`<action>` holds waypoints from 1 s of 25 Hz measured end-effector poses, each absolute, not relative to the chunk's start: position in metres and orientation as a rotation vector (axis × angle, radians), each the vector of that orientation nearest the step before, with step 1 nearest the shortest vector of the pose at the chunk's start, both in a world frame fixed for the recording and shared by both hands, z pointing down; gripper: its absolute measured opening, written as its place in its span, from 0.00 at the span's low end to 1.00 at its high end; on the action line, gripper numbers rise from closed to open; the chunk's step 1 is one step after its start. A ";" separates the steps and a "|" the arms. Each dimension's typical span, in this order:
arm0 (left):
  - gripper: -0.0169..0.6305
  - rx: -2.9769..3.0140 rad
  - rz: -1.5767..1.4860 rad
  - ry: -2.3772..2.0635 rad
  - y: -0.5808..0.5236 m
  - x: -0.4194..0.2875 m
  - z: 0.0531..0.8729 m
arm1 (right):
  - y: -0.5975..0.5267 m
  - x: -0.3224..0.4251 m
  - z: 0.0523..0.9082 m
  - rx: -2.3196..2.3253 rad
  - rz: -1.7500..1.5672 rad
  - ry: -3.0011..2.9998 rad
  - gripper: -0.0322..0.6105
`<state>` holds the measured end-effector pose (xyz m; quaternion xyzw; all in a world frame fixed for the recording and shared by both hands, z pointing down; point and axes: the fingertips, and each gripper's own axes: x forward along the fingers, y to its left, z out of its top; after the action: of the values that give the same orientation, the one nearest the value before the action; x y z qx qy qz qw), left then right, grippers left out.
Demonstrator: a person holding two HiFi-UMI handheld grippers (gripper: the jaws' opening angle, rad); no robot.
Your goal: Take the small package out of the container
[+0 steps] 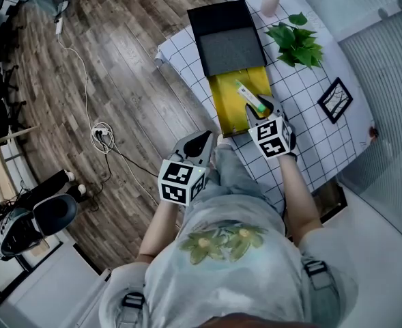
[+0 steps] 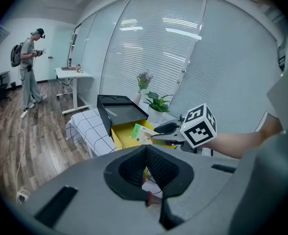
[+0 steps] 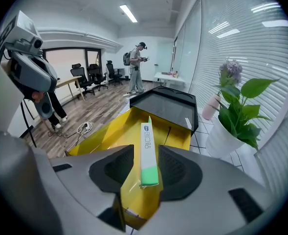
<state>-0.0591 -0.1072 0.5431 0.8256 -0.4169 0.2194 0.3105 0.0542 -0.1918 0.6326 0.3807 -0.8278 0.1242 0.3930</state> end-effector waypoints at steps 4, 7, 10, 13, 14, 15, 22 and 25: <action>0.04 2.176 0.576 -1.104 -0.107 -0.060 0.542 | -0.193 0.054 0.636 0.962 0.324 -2.099 0.26; 0.04 2.176 0.578 -1.104 -0.107 -0.059 0.542 | -0.196 0.054 0.639 0.963 0.328 -2.095 0.26; 0.04 2.176 0.580 -1.103 -0.106 -0.059 0.543 | -0.196 0.054 0.641 0.962 0.329 -2.092 0.26; 0.04 2.173 0.580 -1.105 -0.104 -0.059 0.544 | -0.196 0.055 0.643 0.959 0.327 -2.088 0.26; 0.04 2.172 0.580 -1.106 -0.104 -0.058 0.544 | -0.196 0.055 0.644 0.958 0.327 -2.086 0.26; 0.04 2.172 0.580 -1.106 -0.103 -0.058 0.544 | -0.196 0.055 0.644 0.957 0.327 -2.084 0.26; 0.04 2.167 0.583 -1.110 -0.100 -0.057 0.545 | -0.195 0.056 0.652 0.944 0.328 -2.077 0.26; 0.04 2.165 0.585 -1.114 -0.099 -0.057 0.545 | -0.193 0.057 0.655 0.934 0.329 -2.071 0.26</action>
<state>-0.0569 -0.0987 0.5446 0.8211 -0.4223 0.2219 0.3134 0.0566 -0.1932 0.6549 0.3709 -0.8226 0.1308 0.4107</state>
